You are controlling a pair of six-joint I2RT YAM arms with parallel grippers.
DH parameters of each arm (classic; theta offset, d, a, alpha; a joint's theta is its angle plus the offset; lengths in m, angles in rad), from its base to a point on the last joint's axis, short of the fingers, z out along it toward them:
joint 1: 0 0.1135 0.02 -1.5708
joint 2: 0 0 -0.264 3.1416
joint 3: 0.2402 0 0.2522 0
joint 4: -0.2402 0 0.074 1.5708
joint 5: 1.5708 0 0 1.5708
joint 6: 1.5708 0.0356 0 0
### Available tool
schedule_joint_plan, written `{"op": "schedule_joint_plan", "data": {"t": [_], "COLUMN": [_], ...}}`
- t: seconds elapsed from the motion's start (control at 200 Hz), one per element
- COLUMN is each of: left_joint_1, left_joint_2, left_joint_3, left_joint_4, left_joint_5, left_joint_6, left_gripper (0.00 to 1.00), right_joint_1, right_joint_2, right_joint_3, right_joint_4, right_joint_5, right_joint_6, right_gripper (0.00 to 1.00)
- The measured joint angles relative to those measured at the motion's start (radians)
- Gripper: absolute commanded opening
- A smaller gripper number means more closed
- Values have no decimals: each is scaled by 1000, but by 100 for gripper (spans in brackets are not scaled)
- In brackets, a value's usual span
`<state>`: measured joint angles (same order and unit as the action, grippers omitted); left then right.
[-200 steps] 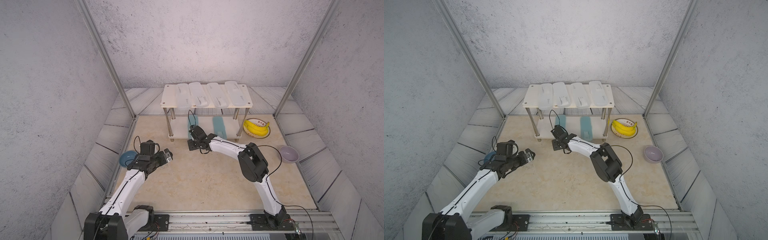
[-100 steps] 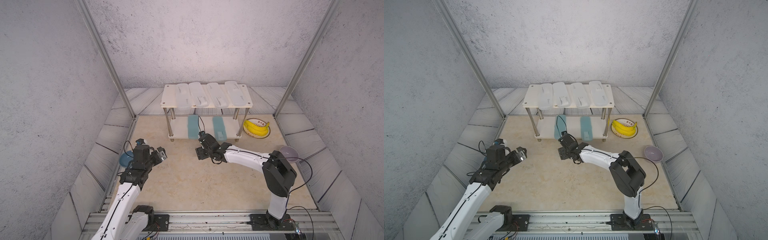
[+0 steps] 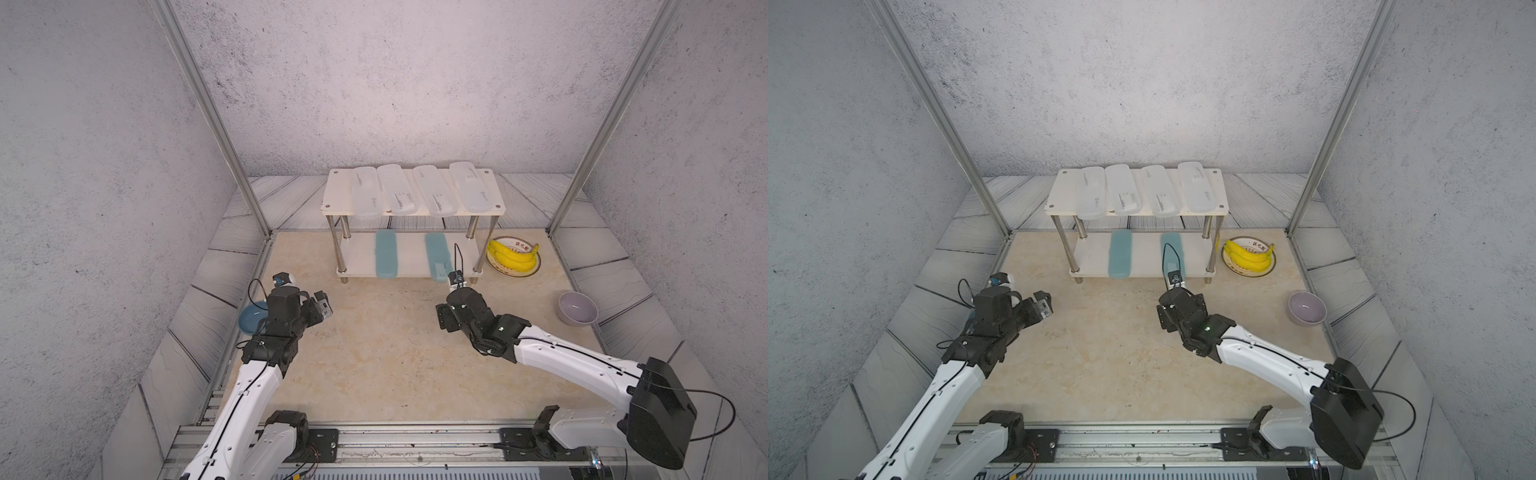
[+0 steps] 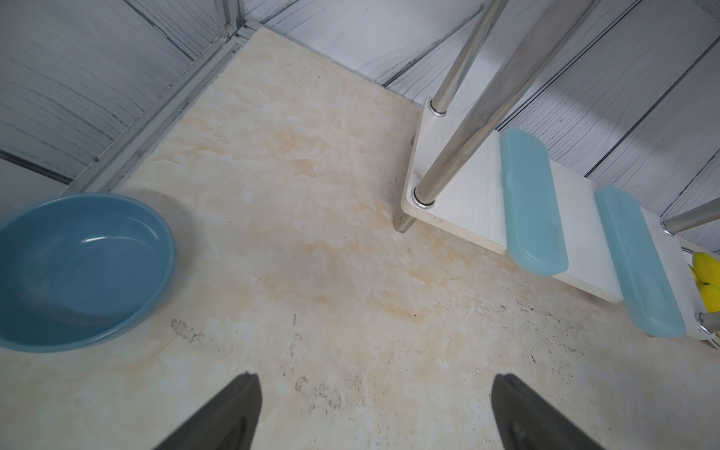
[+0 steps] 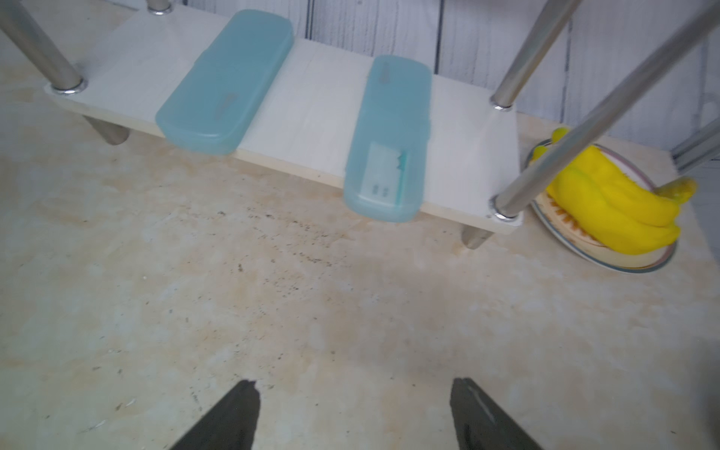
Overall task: Place the pencil cases on the shelf according to color
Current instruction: Reset both arms
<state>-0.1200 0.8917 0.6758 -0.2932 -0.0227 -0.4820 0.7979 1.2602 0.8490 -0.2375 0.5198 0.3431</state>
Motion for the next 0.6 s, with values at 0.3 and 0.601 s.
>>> {"op": "schedule_joint_plan", "data": {"t": [0.3, 0.601], "left_joint_1": [-1, -1], "left_joint_2": [62, 245], "left_joint_3": [-59, -75], "left_joint_4": [252, 459], "left_joint_5": [-105, -280], "left_joint_6": [114, 274], "left_gripper": [99, 99], "right_joint_1": [-201, -496], "right_joint_2": [-221, -186], "right_joint_3": [-163, -174], "right_joint_4": [6, 174], "right_joint_5": [244, 212], "right_joint_6": [37, -40], "right_gripper": [100, 100]}}
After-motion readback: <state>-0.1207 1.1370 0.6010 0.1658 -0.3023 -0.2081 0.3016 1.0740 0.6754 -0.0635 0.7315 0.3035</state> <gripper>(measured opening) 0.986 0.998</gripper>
